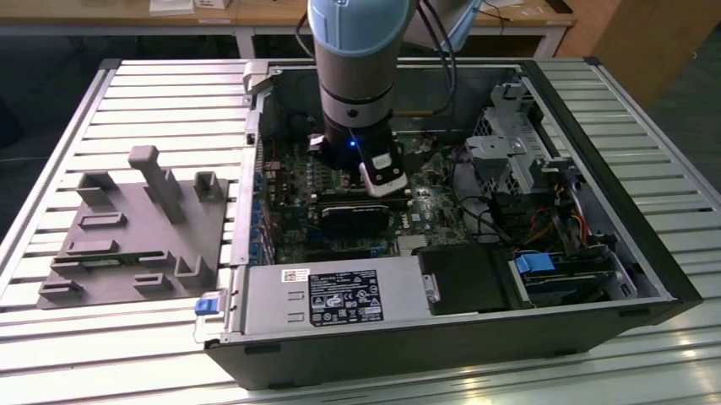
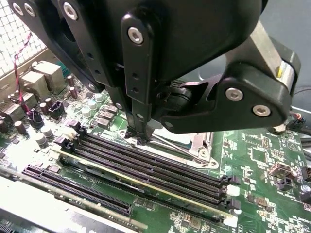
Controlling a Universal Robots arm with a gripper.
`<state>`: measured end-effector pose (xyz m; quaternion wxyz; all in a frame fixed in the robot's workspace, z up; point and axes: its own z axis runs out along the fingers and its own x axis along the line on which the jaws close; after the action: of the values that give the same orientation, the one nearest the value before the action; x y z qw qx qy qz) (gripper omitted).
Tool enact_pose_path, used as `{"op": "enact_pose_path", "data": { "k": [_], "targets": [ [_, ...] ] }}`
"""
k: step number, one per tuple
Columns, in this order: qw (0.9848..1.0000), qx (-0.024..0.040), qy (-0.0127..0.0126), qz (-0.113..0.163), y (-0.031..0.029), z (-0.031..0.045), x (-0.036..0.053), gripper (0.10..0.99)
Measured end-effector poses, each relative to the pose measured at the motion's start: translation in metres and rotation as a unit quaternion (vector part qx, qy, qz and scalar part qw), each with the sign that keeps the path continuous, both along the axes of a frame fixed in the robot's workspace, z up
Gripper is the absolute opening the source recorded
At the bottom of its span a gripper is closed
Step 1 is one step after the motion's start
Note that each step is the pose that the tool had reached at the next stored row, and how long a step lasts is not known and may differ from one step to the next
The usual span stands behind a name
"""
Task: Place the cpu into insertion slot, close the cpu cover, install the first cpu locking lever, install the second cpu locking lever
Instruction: 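Install the second cpu locking lever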
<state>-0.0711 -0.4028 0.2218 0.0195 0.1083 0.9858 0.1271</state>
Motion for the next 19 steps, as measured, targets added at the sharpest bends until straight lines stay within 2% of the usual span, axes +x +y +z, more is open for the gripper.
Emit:
{"op": "enact_pose_path", "data": {
  "k": [11, 15, 19],
  "targets": [
    [0.9997, 0.0244, 0.0, 0.001, -0.0093, -0.0076, -0.0044, 0.102],
    [0.9996, 0.0294, 0.0, 0.002, -0.0102, -0.0103, -0.0075, 0.102],
    [0.9995, 0.031, 0.0, 0.002, -0.0103, -0.0129, -0.0113, 0.102]
  ]
}}
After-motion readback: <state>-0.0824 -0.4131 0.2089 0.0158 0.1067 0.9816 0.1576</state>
